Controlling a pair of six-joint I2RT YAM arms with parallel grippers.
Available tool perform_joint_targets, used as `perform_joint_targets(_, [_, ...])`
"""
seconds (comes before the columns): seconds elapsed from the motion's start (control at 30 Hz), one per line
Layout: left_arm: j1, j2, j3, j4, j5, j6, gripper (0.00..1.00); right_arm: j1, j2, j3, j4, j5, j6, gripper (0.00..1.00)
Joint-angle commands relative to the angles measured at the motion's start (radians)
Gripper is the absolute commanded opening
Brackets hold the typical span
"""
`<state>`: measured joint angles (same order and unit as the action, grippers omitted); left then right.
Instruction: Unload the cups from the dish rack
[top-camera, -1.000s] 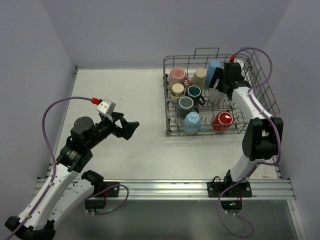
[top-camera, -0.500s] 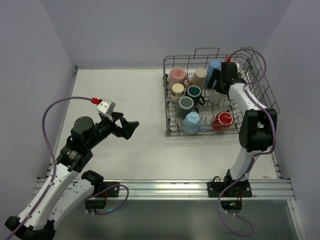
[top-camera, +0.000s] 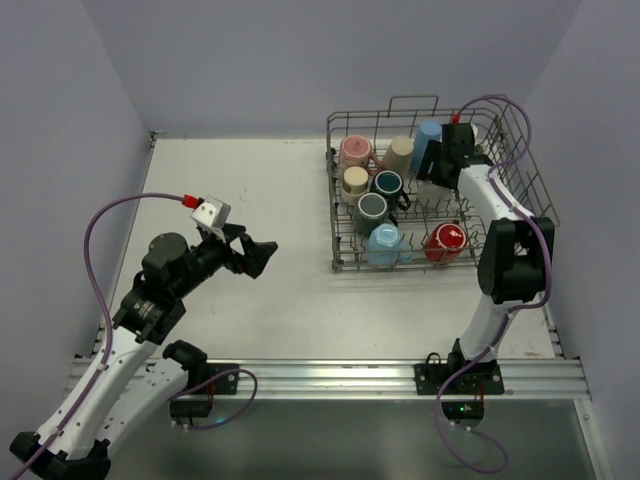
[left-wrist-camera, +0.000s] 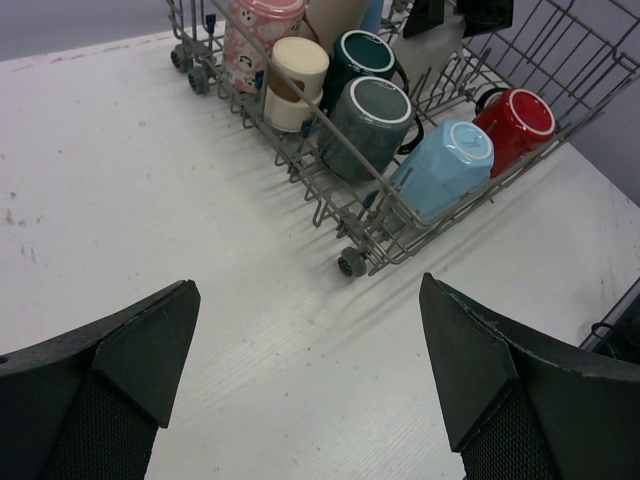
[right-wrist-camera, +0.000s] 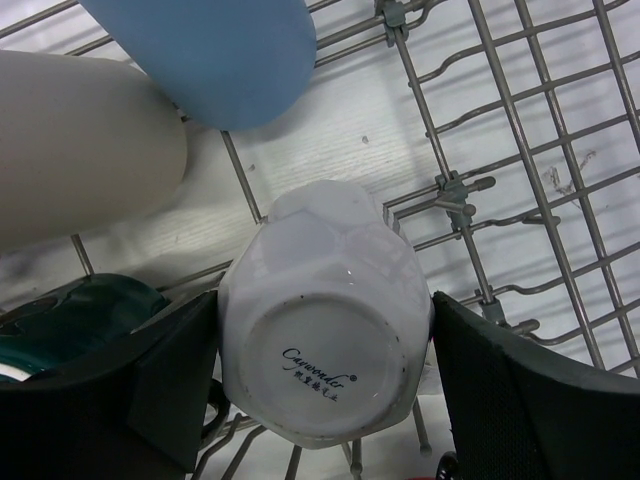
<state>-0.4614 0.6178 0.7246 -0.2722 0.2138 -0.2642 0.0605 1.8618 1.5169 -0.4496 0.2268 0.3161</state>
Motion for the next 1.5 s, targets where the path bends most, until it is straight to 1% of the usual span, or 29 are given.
perform_joint_targets(0.0, [-0.005, 0.0, 0.013, 0.002, -0.014, 0.031, 1.0, -0.001, -0.056, 0.066, 0.009, 0.036, -0.028, 0.45])
perform_joint_targets(0.03, [-0.005, 0.0, 0.013, 0.001, -0.016, 0.031, 1.0, -0.001, -0.061, 0.066, 0.008, 0.037, -0.026, 0.43])
perform_joint_targets(0.07, [-0.005, 0.0, 0.013, 0.002, -0.019, 0.031, 1.0, -0.001, -0.076, 0.065, 0.009, 0.036, -0.026, 0.34])
perform_joint_targets(0.17, [-0.005, 0.002, 0.013, 0.002, -0.021, 0.029, 1.0, -0.001, -0.11, 0.066, 0.025, 0.025, -0.014, 0.27])
perform_joint_targets(0.37, [-0.005, 0.014, 0.015, 0.004, -0.022, 0.02, 1.0, -0.004, -0.151, 0.103, 0.026, 0.002, 0.011, 0.25])
perform_joint_targets(0.47, [-0.005, 0.029, 0.019, 0.01, -0.016, 0.01, 1.0, -0.014, -0.188, 0.101, 0.026, -0.038, 0.038, 0.25])
perform_joint_targets(0.67, [-0.005, 0.108, 0.05, 0.033, 0.073, -0.023, 1.0, -0.028, -0.297, 0.053, 0.058, -0.078, 0.086, 0.25])
perform_joint_targets(0.73, [-0.005, 0.138, 0.065, 0.042, 0.097, -0.046, 1.0, -0.043, -0.326, 0.031, 0.081, -0.124, 0.116, 0.24])
perform_joint_targets(0.77, [-0.005, 0.148, 0.079, 0.057, 0.125, -0.056, 1.0, -0.047, -0.357, -0.006, 0.095, -0.15, 0.15, 0.24])
perform_joint_targets(0.83, [-0.005, 0.175, 0.091, 0.094, 0.166, -0.114, 1.0, -0.056, -0.384, -0.049, 0.153, -0.22, 0.188, 0.24])
perform_joint_targets(0.87, [-0.005, 0.186, 0.105, 0.12, 0.22, -0.139, 1.0, -0.056, -0.407, -0.082, 0.169, -0.253, 0.208, 0.24])
perform_joint_targets(0.9, [-0.005, 0.212, 0.114, 0.177, 0.248, -0.167, 0.98, -0.088, -0.418, -0.099, 0.207, -0.285, 0.256, 0.24])
perform_joint_targets(0.93, [-0.005, 0.229, 0.121, 0.209, 0.269, -0.229, 0.97, -0.102, -0.429, -0.118, 0.23, -0.353, 0.282, 0.24])
perform_joint_targets(0.97, [-0.005, 0.244, 0.131, 0.247, 0.31, -0.263, 0.96, -0.109, -0.45, -0.156, 0.253, -0.388, 0.31, 0.24])
perform_joint_targets(1.0, [-0.006, 0.279, 0.134, 0.349, 0.328, -0.332, 0.95, -0.119, -0.46, -0.173, 0.306, -0.423, 0.368, 0.24])
perform_joint_targets(1.03, [-0.006, 0.302, 0.139, 0.385, 0.34, -0.371, 0.94, -0.129, -0.47, -0.193, 0.337, -0.491, 0.398, 0.24])
perform_joint_targets(1.07, [-0.005, 0.322, 0.148, 0.425, 0.364, -0.403, 0.93, -0.134, -0.481, -0.223, 0.36, -0.518, 0.426, 0.24])
perform_joint_targets(1.1, [-0.008, 0.371, 0.151, 0.508, 0.378, -0.438, 0.92, -0.136, -0.495, -0.24, 0.414, -0.549, 0.481, 0.24])
perform_joint_targets(1.13, [-0.01, 0.4, 0.157, 0.54, 0.387, -0.502, 0.92, -0.139, -0.504, -0.26, 0.442, -0.581, 0.509, 0.24])
perform_joint_targets(1.17, [-0.017, 0.427, 0.179, 0.569, 0.398, -0.529, 0.91, -0.14, -0.513, -0.302, 0.481, -0.633, 0.534, 0.24])
perform_joint_targets(1.2, [-0.022, 0.485, 0.193, 0.612, 0.4, -0.559, 0.91, -0.14, -0.533, -0.323, 0.558, -0.659, 0.588, 0.24])
perform_joint_targets(1.27, [-0.049, 0.542, 0.249, 0.63, 0.377, -0.57, 0.91, -0.142, -0.549, -0.383, 0.618, -0.733, 0.639, 0.24])
perform_joint_targets(1.4, [-0.094, 0.71, 0.367, 0.636, 0.337, -0.564, 0.9, -0.145, -0.573, -0.477, 0.794, -0.829, 0.782, 0.25])
perform_joint_targets(1.47, [-0.105, 0.767, 0.438, 0.636, 0.325, -0.561, 0.86, -0.145, -0.576, -0.524, 0.859, -0.871, 0.831, 0.25])
